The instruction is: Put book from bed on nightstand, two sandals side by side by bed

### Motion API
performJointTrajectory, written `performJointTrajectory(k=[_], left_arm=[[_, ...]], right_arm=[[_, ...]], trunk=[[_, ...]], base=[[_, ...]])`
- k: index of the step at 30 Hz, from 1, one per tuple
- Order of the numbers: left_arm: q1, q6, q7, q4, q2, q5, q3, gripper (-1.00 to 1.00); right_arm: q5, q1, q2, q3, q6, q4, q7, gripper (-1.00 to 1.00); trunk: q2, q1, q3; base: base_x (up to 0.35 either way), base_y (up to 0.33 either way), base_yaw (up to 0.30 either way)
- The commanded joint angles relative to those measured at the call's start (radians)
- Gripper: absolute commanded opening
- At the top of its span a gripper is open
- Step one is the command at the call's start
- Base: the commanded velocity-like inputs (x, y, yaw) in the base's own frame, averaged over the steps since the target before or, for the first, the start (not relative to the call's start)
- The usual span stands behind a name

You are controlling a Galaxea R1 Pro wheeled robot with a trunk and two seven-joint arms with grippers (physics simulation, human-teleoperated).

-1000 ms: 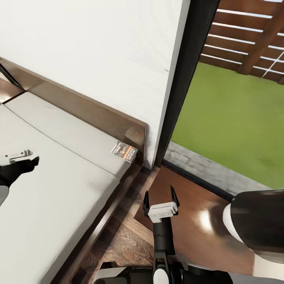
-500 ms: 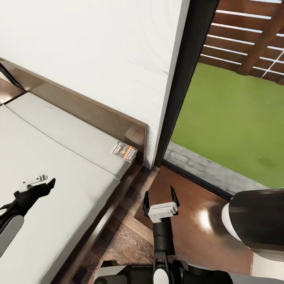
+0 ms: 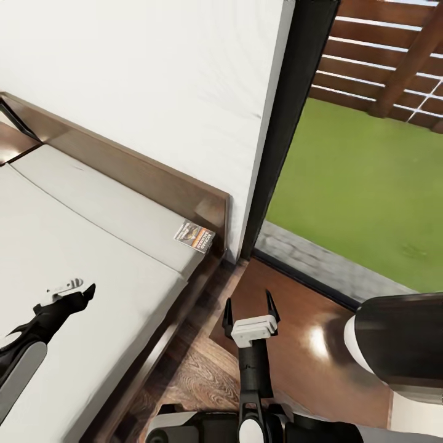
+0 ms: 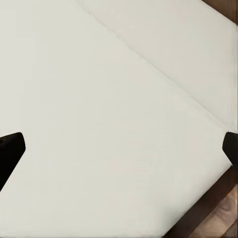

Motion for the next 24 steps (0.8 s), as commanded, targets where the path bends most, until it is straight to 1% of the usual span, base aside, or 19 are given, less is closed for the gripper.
performJointTrajectory(k=[1,4,13,15,18,19,20,24], left_arm=[[-0.001,0.004,0.008,-0.002,-0.021,0.009,-0.014,1.00],[0.000,0.004,0.009,-0.002,-0.031,0.009,-0.024,1.00],[0.000,0.010,0.009,0.000,-0.033,0.009,-0.025,1.00],[0.000,0.011,0.009,0.000,-0.033,0.009,-0.025,1.00],[0.000,0.011,0.009,-0.001,-0.034,0.009,-0.026,1.00],[0.000,0.011,0.009,-0.001,-0.033,0.009,-0.026,1.00],[0.000,0.011,0.009,-0.001,-0.033,0.009,-0.026,1.00],[0.000,0.012,0.009,-0.001,-0.033,0.009,-0.026,1.00]], right_arm=[[-0.005,-0.002,0.000,0.003,0.010,-0.001,-0.006,1.00],[-0.005,-0.002,0.000,0.003,0.010,-0.001,-0.007,1.00],[-0.006,-0.002,0.000,0.003,0.004,0.001,-0.006,1.00],[-0.015,-0.002,0.000,0.002,0.002,0.001,-0.006,1.00],[-0.042,-0.002,0.001,0.001,0.000,0.002,-0.006,1.00],[-0.065,-0.002,0.002,0.000,-0.005,0.003,-0.005,1.00],[-0.078,-0.002,0.003,-0.001,-0.010,0.003,-0.005,1.00],[-0.100,-0.002,0.004,-0.008,-0.016,0.005,0.000,1.00]], trunk=[[0.006,-0.003,0.002],[0.006,-0.003,0.002],[0.006,-0.003,0.002],[0.006,-0.003,0.002],[0.006,-0.003,0.002],[0.006,-0.003,0.002],[0.006,-0.003,0.002],[0.006,-0.003,0.002]], base=[[0.000,0.000,0.000],[0.000,0.000,0.000],[0.000,0.000,0.000],[0.000,0.000,0.000],[0.000,0.000,0.000],[0.000,0.000,0.000],[0.000,0.000,0.000],[0.000,0.000,0.000]])
